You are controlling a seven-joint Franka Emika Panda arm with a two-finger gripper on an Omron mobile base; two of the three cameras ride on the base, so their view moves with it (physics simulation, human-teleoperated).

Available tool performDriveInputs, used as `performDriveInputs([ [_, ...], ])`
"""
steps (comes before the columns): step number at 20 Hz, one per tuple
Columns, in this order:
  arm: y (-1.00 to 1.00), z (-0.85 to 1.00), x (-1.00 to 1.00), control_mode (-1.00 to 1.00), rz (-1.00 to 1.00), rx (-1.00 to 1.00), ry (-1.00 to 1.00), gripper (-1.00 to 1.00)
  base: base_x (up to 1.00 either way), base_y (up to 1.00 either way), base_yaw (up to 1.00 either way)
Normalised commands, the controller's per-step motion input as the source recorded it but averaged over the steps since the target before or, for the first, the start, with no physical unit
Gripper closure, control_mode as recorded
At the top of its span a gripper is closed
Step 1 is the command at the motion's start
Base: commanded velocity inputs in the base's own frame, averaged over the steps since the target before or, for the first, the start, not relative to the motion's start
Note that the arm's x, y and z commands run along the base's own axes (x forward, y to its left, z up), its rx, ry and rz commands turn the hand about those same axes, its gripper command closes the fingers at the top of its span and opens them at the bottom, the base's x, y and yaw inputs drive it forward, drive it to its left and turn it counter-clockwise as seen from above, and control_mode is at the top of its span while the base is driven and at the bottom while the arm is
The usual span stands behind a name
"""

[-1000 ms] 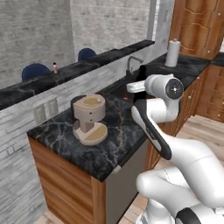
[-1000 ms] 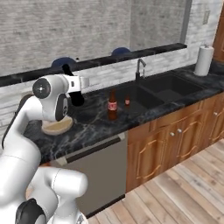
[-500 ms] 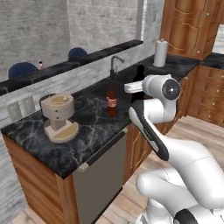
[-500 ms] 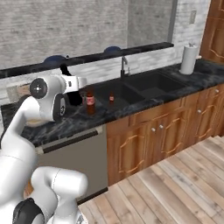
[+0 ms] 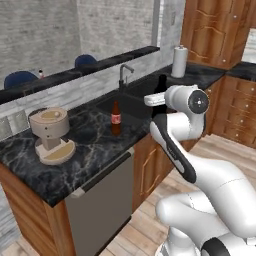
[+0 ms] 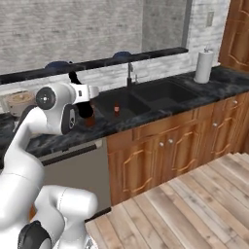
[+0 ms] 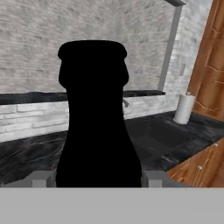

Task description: Place the large bottle from the dining counter next to the other large bottle outside the sink, and place the small bottle from the dining counter next to the other small bottle inside the sink.

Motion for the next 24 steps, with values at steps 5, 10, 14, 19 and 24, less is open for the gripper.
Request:
performDriveInputs([
  [5, 0.0, 0.0, 0.0, 1.0, 0.0, 0.0, 0.0, 1.0, 0.0, -0.02, 0.24],
  [10, 0.0, 0.0, 0.0, 1.0, 0.0, 0.0, 0.0, 1.0, 0.0, 0.0, 0.25],
  [14, 0.0, 0.0, 0.0, 1.0, 0.0, 0.0, 0.0, 1.0, 0.0, -0.01, 0.25],
  [19, 0.0, 0.0, 0.0, 1.0, 0.0, 0.0, 0.0, 1.0, 0.0, -0.04, 0.25],
  [24, 0.0, 0.0, 0.0, 1.0, 0.0, 0.0, 0.0, 1.0, 0.13, -0.22, 0.2],
])
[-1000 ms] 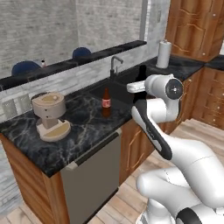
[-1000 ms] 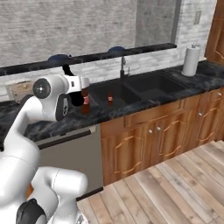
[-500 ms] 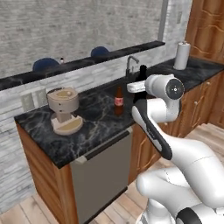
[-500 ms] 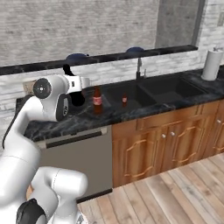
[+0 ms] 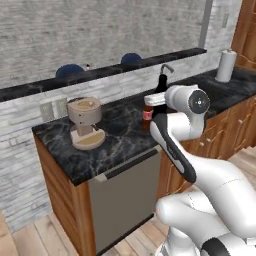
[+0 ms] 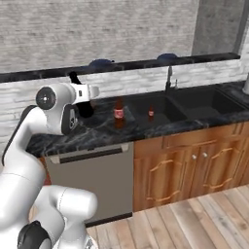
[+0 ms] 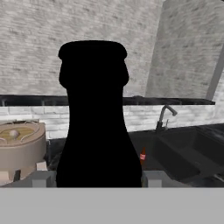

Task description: Place the large bottle from the dining counter next to the other large bottle outside the sink, and place the small bottle from the dining counter next to the other small bottle inside the sink.

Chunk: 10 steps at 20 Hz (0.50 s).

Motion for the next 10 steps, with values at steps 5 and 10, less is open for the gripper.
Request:
performDriveInputs([
  [5, 0.0, 0.0, 0.0, 1.0, 0.0, 0.0, 0.0, 1.0, 0.68, -0.46, 0.09],
  [10, 0.0, 0.0, 0.0, 1.0, 0.0, 0.0, 0.0, 1.0, 0.71, -0.3, 0.1],
])
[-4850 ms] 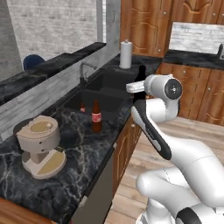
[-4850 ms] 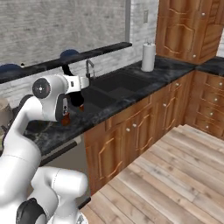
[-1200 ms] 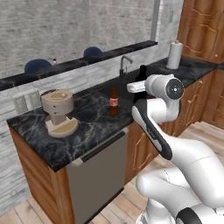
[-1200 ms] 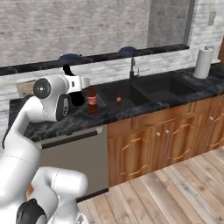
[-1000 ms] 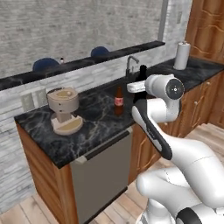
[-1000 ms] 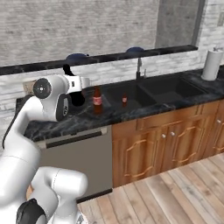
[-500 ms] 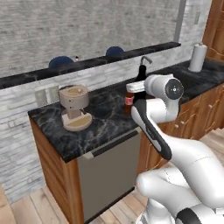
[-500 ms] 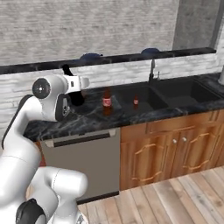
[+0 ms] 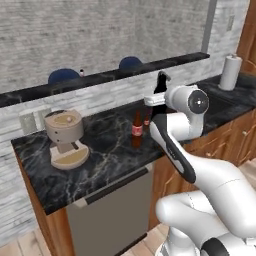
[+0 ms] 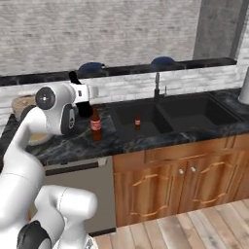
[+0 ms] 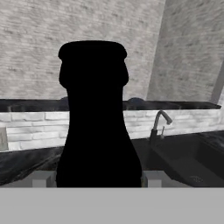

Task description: Place the large bottle from the dining counter next to the other large bottle outside the sink, and place the small bottle from the dining counter next to the other small bottle inside the sink.

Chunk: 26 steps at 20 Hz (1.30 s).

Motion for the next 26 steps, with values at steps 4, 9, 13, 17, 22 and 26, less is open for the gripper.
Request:
performDriveInputs([
  [4, 0.0, 0.0, 0.0, 1.0, 0.0, 0.0, 0.0, 1.0, 0.7, 0.0, 0.14],
  [9, 0.0, 0.0, 0.0, 1.0, 0.0, 0.0, 0.0, 1.0, 0.79, 0.0, 0.12],
  [13, 0.0, 0.0, 0.0, 1.0, 0.0, 0.0, 0.0, 1.0, 0.7, -0.06, 0.13],
  [17, -0.01, -0.08, 0.08, -1.0, 0.03, 0.02, 0.0, 1.0, 0.37, -0.07, 0.09],
  [22, -0.03, -0.34, 0.05, -1.0, 0.07, 0.06, 0.0, 1.0, 0.0, 0.0, 0.0],
  [26, -0.14, -0.4, -0.21, -1.0, 0.04, 0.04, 0.0, 1.0, 0.0, 0.0, 0.0],
])
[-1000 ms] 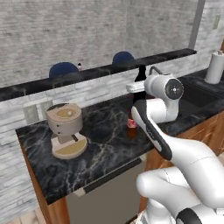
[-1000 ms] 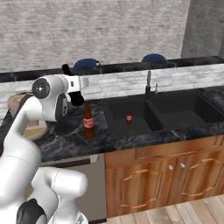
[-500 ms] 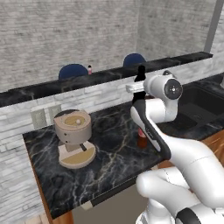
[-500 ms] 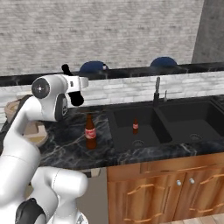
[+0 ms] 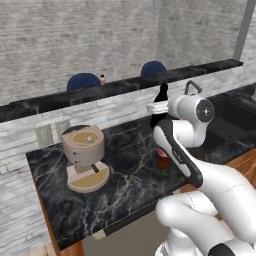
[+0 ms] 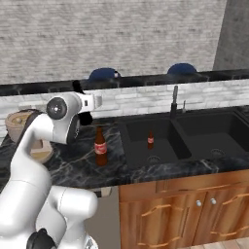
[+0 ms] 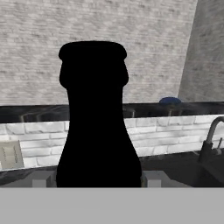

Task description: Place the large bottle from the dining counter next to the other large bottle outside the sink, and place the small bottle from the dining counter next to the other small bottle inside the sink.

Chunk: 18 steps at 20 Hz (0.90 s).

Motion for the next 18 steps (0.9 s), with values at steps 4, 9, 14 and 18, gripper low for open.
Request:
performDriveInputs([
  [4, -0.14, -0.18, -0.27, -1.0, 0.01, 0.03, 0.01, 1.0, 0.0, 0.0, 0.0],
  [9, -0.11, 0.0, -0.26, -1.0, 0.0, 0.01, 0.04, 1.0, 0.0, 0.0, 0.0],
  [14, -0.13, 0.0, -0.29, -1.0, -0.02, 0.0, 0.07, 1.0, 0.0, 0.0, 0.0],
  [18, -0.38, -0.17, -0.13, -1.0, -0.01, 0.0, 0.07, 1.0, 0.0, 0.0, 0.0],
])
